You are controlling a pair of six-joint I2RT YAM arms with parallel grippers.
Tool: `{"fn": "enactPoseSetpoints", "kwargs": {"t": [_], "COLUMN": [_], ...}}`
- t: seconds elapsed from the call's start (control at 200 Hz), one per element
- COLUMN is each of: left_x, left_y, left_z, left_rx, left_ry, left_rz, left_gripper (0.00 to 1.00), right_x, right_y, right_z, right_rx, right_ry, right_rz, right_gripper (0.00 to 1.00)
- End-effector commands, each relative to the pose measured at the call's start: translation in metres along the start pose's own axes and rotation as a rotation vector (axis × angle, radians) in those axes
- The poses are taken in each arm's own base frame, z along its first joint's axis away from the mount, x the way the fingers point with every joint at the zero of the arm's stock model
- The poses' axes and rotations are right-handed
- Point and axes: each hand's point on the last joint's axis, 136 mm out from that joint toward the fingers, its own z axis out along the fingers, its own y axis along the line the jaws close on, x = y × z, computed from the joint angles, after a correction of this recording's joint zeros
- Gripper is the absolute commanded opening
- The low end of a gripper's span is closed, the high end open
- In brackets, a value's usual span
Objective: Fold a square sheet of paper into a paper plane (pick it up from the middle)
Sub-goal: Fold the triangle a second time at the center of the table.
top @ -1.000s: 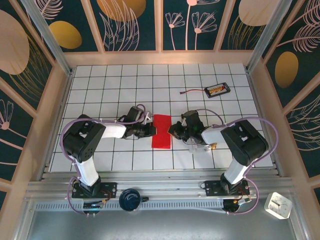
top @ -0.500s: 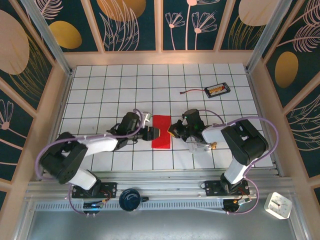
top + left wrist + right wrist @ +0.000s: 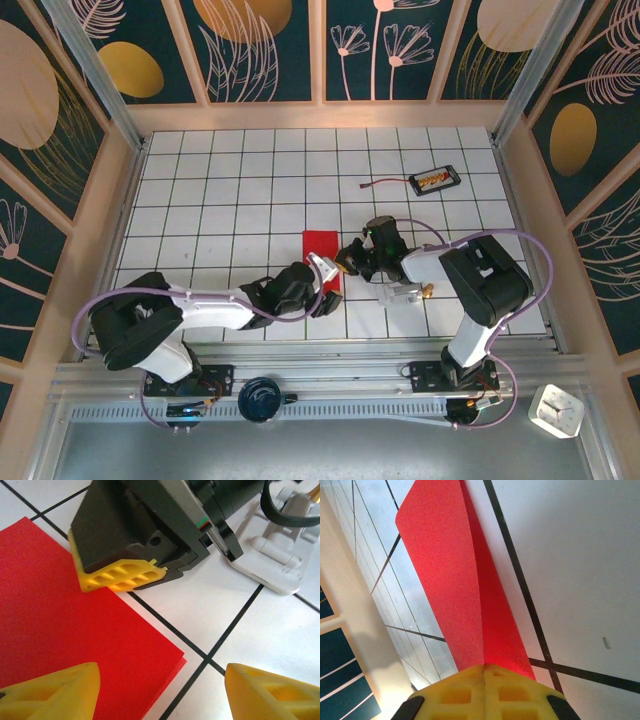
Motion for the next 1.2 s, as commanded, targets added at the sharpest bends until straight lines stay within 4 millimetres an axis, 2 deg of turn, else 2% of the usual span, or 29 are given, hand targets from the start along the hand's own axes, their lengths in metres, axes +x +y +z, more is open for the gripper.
{"fn": "enactPoseSetpoints", "kwargs": {"t": [0.0, 0.145, 0.616, 0.741, 0.766, 0.786, 0.851, 0.946, 1.066, 1.196], "left_x": [-0.010, -0.009, -0.003, -0.003, -0.003, -0.003, -0.003, -0.007, -0.010, -0.013], "left_y": [0.006, 0.008, 0.008, 0.007, 0.007, 0.007, 0.004, -0.002, -0.009, -0.013], "left_z": [0.009, 0.016, 0.021, 0.022, 0.022, 0.022, 0.021, 0.020, 0.019, 0.017], "left_rx": [-0.090, -0.121, -0.119, -0.113, -0.112, -0.110, -0.094, -0.055, 0.007, 0.079], "left_ry": [-0.011, 0.009, 0.049, 0.050, 0.049, 0.047, 0.041, 0.033, 0.031, 0.025], "left_rz": [0.089, 0.111, 0.125, 0.106, 0.101, 0.095, 0.079, 0.053, 0.017, -0.044], "left_gripper": [0.67, 0.60, 0.10, 0.00, 0.00, 0.00, 0.00, 0.00, 0.00, 0.00], "right_x": [-0.002, -0.001, 0.000, 0.001, 0.001, -0.009, -0.011, -0.015, -0.021, -0.031], "right_y": [0.001, 0.000, -0.005, -0.006, -0.006, -0.007, -0.007, -0.008, -0.009, -0.012], "right_z": [0.003, 0.004, 0.006, 0.006, 0.006, 0.002, -0.001, -0.009, -0.025, -0.049], "right_rx": [0.002, 0.004, 0.011, 0.012, 0.011, 0.006, 0.006, 0.025, 0.082, 0.171], "right_ry": [0.012, 0.016, 0.022, 0.026, 0.027, 0.005, -0.006, -0.035, -0.090, -0.171], "right_rz": [0.020, 0.019, 0.021, 0.018, 0.018, 0.031, 0.027, -0.002, -0.071, -0.179], "right_gripper": [0.01, 0.01, 0.01, 0.03, 0.05, 0.06, 0.12, 0.26, 0.39, 0.46]}}
